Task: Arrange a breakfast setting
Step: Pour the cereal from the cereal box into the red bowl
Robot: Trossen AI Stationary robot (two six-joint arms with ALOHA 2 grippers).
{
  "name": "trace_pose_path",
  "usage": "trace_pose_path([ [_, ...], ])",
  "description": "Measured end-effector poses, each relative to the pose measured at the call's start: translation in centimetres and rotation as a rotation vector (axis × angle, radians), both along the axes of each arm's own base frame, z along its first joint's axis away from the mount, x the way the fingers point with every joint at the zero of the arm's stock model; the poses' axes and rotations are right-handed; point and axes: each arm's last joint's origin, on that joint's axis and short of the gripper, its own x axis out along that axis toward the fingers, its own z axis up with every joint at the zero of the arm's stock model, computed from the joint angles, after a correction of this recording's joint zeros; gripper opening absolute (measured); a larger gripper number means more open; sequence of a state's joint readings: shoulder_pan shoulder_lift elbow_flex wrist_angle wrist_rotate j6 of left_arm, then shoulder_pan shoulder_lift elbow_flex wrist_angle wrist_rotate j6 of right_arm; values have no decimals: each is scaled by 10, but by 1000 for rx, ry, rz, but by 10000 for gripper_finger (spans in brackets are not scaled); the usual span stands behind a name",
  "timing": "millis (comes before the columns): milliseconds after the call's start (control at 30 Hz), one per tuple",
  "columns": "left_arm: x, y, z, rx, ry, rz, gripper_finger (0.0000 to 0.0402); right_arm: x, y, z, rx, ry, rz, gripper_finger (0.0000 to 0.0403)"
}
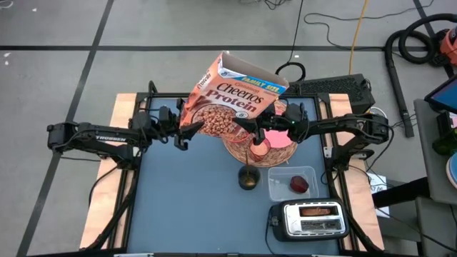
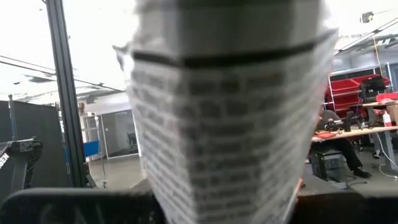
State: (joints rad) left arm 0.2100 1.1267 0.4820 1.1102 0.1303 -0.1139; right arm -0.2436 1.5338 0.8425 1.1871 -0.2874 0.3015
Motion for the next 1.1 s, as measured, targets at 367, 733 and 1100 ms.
trace_pose_path([
  [367,3,1,-5,-56,54,-16,234,-9,-9,7,34,66,-1,98],
  [733,3,1,-7,-52,73,-14,235,-32,-6,26,-5,169,-27,97],
  [1100,6,1,-12,-53,131,-10,236,-52,0,33,11,300,-44,97],
])
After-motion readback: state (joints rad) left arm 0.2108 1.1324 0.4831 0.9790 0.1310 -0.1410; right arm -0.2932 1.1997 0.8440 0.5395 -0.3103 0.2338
